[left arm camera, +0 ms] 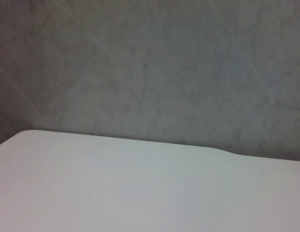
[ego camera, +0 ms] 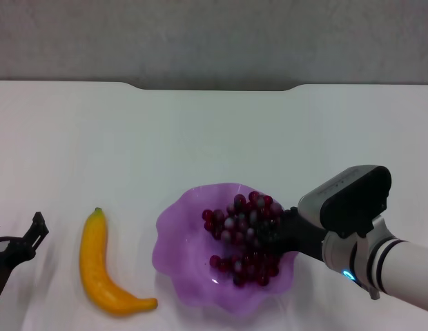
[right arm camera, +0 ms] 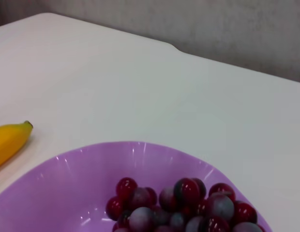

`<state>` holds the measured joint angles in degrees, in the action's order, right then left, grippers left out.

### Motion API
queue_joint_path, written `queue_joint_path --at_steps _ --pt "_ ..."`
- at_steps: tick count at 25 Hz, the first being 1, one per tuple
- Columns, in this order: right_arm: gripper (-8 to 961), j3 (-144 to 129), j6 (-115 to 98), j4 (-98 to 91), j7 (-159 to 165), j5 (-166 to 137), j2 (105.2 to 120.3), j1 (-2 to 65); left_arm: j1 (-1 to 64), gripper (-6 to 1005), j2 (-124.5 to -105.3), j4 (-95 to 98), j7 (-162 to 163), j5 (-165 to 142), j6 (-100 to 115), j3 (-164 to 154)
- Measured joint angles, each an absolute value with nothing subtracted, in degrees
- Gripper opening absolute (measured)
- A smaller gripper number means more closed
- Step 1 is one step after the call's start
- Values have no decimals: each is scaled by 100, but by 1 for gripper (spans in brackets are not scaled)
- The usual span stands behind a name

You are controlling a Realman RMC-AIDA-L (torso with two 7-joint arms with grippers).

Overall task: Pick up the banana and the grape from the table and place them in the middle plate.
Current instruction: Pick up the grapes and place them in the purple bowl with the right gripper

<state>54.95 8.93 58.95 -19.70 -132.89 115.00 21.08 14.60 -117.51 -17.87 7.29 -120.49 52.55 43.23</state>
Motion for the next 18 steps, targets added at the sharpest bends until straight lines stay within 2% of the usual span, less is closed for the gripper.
queue_joint_path --at_steps 10,15,18 --pt "428 5458 1019 5888 -2166 -13289 11503 2236 1464 890 -11751 -1784 729 -12050 5258 4324" --pt "519 5442 1006 6144 -2366 -13287 11510 2157 1450 890 -11751 -1784 729 -12050 5258 4324" --pt "747 5440 1018 6207 -2369 -13284 11509 2139 1450 890 -11751 -1784 729 -12050 5258 4324"
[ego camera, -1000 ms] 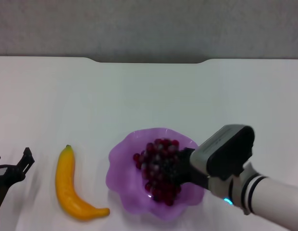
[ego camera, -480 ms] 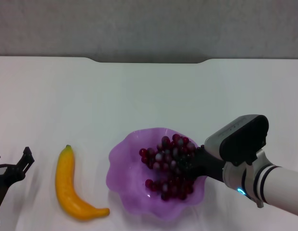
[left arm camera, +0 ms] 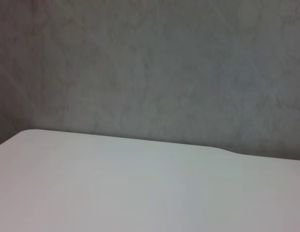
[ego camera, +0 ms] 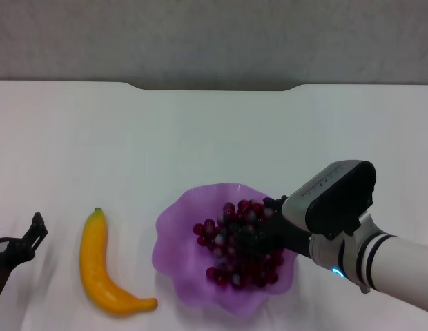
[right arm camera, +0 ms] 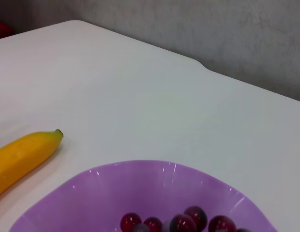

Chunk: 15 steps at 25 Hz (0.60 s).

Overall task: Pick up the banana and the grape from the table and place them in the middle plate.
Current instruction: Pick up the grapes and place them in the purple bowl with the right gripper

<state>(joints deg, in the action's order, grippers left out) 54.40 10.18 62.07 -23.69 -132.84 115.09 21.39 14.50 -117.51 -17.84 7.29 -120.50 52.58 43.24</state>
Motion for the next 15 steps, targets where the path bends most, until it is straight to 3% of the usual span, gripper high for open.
queue_joint_path --at_steps 6,15 --pt "903 5440 971 6343 -2680 -13308 11501 1996 1441 890 -11751 -1784 729 -12050 5259 4356" --pt "903 5421 -348 6617 -3884 -13419 11497 1310 1444 891 -11751 -1784 729 -12050 5269 4377"
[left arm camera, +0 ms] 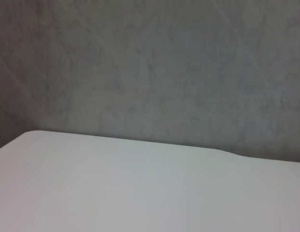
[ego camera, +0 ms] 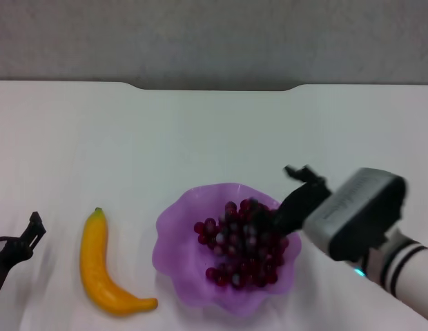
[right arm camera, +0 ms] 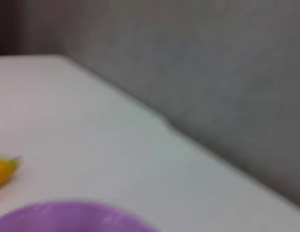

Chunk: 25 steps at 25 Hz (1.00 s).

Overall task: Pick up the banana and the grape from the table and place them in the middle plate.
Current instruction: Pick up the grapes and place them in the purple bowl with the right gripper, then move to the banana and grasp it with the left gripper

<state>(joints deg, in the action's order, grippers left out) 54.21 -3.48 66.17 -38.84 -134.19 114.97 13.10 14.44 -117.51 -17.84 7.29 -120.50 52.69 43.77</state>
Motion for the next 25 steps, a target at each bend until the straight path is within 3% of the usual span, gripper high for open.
queue_joint_path --at_steps 12,25 --pt "903 5099 -3655 5661 -3893 -13447 11481 970 1432 890 -11756 -1788 737 -12050 5261 4361" --pt "903 4543 -5630 2981 -1984 -13395 11542 1543 1454 891 -11763 -1898 729 -12123 5294 4312"
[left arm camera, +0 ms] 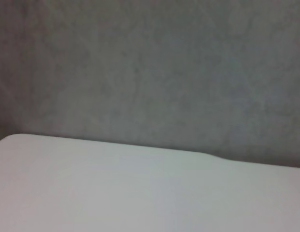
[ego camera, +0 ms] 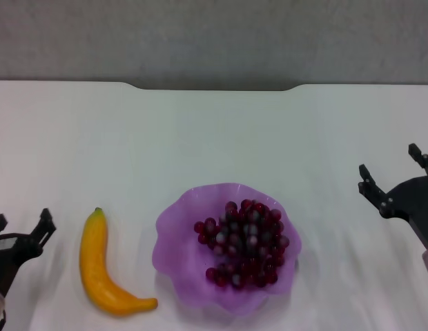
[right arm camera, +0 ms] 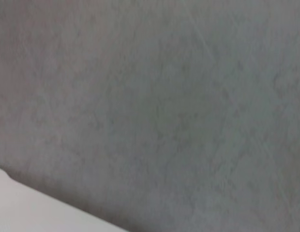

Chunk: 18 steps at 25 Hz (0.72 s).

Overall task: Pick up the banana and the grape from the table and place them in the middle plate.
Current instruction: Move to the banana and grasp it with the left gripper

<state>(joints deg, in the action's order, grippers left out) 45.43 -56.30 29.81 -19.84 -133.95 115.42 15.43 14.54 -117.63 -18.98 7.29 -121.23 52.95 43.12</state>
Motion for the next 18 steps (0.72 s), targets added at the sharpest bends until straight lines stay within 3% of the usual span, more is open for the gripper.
queue_joint_path --at_steps 7,13,15,18 --pt "904 4316 -5516 2496 -1646 -13393 11550 1667 1273 891 -11627 -2666 631 -12686 5362 4406" --pt "904 4312 -4952 2496 -1635 -13387 11548 1769 691 891 -11462 -4417 -75 -13691 4159 5492" --pt "904 4312 -4934 2493 -1634 -13386 11549 1780 471 891 -11467 -5144 -327 -14018 3301 5986" --pt "904 4311 -4913 2471 -1633 -13386 11553 1804 131 891 -11622 -6221 -923 -14348 1856 6685"
